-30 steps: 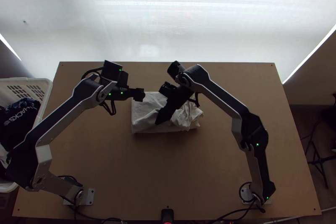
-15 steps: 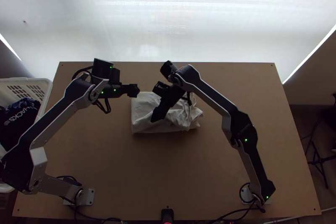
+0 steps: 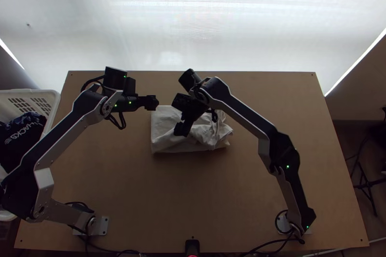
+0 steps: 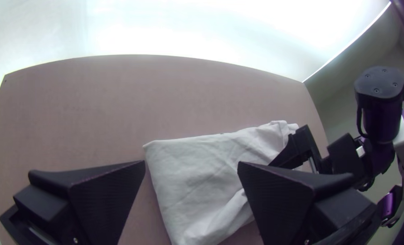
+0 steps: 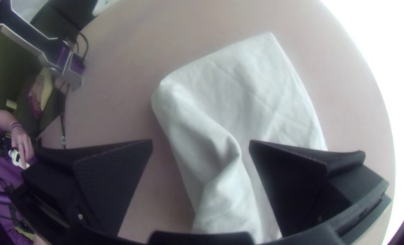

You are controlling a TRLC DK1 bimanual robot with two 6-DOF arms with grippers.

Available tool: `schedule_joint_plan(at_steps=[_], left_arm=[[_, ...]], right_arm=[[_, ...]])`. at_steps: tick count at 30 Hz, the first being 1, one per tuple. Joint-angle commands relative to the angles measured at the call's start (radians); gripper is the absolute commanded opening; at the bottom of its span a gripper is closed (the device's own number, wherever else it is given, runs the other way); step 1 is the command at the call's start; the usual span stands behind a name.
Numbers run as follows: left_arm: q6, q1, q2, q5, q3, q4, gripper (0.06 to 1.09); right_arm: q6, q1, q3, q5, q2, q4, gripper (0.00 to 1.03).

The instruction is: Fold the t-shirt

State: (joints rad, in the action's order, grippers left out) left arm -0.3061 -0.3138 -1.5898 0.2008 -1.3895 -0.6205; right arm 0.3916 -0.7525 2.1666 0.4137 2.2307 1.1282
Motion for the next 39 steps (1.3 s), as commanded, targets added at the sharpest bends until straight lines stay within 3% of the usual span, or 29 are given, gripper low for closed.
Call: schedule_joint_plan(at_steps=[1,17,23,29,39], left_arm=[[-0.007,0.004,-0.007,0.005,-0.003,0.004,1.04],[-0.016,0.016,-0.002,0.009,-0.013,0.002,1.04],[-0.016,0.021,-0.002,0.009,-0.014,0.002,1.04],[-0.021,0.019,-0.007,0.009,-0.014,0.002,1.04],[-0.03,0.007,-0.009,0.009,-0.016,0.002,1.04]], right_arm=[[0.012,0.007,-0.106,-0.044,-0.037,-0.064,0.99],[-0.005,0.035,-0.389,0.048,-0.138,-0.073,0.99],[-0.008,0.047,-0.473,0.071,-0.241,-0.007,0.99],[-0.013,0.07,-0.548,0.155,-0.33,0.068,0.99],[-0.016,0.154,-0.682,0.168,-0.278,0.064,0.99]])
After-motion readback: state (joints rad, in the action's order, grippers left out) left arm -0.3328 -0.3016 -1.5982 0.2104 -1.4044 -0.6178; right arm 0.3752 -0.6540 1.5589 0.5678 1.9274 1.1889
